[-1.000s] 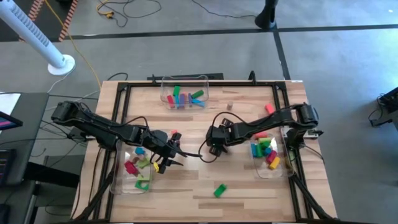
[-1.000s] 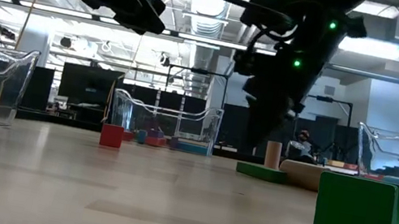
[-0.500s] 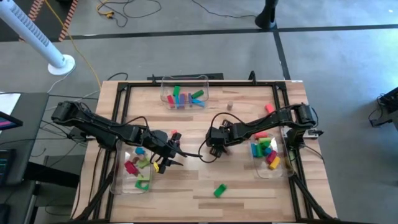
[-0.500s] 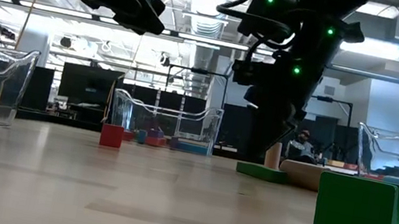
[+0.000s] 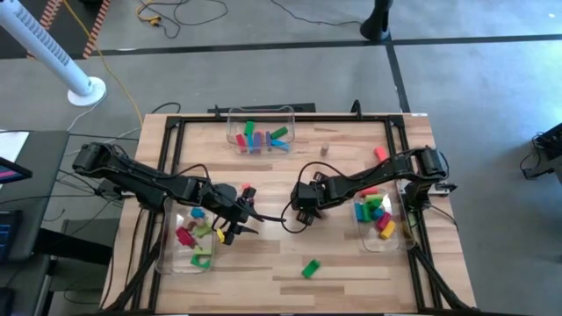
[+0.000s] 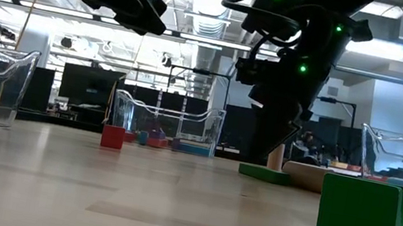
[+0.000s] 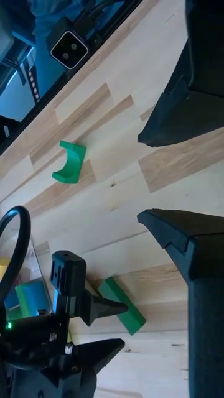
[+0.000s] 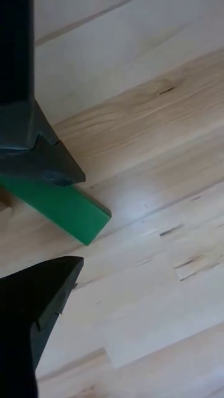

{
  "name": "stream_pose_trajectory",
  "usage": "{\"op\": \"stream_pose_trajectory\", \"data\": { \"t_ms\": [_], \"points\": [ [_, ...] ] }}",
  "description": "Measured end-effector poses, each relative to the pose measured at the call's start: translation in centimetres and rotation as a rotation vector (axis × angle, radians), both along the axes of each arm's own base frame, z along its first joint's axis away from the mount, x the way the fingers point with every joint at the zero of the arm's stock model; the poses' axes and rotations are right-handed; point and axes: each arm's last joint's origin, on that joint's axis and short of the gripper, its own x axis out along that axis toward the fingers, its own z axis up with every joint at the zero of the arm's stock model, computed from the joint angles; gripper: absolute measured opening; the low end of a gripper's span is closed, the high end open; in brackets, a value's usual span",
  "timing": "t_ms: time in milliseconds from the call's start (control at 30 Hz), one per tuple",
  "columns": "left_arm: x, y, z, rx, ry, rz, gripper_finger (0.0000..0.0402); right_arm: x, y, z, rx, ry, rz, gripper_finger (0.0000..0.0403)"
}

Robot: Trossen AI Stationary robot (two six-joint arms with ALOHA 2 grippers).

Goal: Sort blocks by size
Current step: Put the green rectangular block into the top transparent bin

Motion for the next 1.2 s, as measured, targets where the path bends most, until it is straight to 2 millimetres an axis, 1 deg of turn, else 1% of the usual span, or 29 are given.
{"op": "stream_pose_trajectory", "data": {
  "t_ms": [333,533,633,833,1133,1200],
  "points": [
    [0.0,0.0,0.0,0.0,0.0,0.0,0.0167,0.2,0.0,0.1,-0.001,-0.015,0.007,0.023],
    [0.0,0.0,0.0,0.002,-0.002,-0.001,0.0167,1.4,0.4,0.6,-0.033,-0.126,0.114,0.023],
    [0.0,0.0,0.0,0.001,-0.001,-0.001,0.0167,1.6,0.6,0.8,-0.048,-0.148,0.154,0.023],
    [0.0,0.0,0.0,0.0,0.0,0.0,0.0167,0.9,0.5,1.1,-0.062,-0.092,0.158,0.023],
    [0.0,0.0,0.0,0.0,0.0,0.0,0.0167,-0.9,0.2,3.5,-0.089,-0.066,0.103,0.023],
    [0.0,0.0,0.0,0.0,0.001,0.0,0.0167,-1.4,0.1,3.7,-0.078,-0.039,0.074,0.023]
  ]
}}
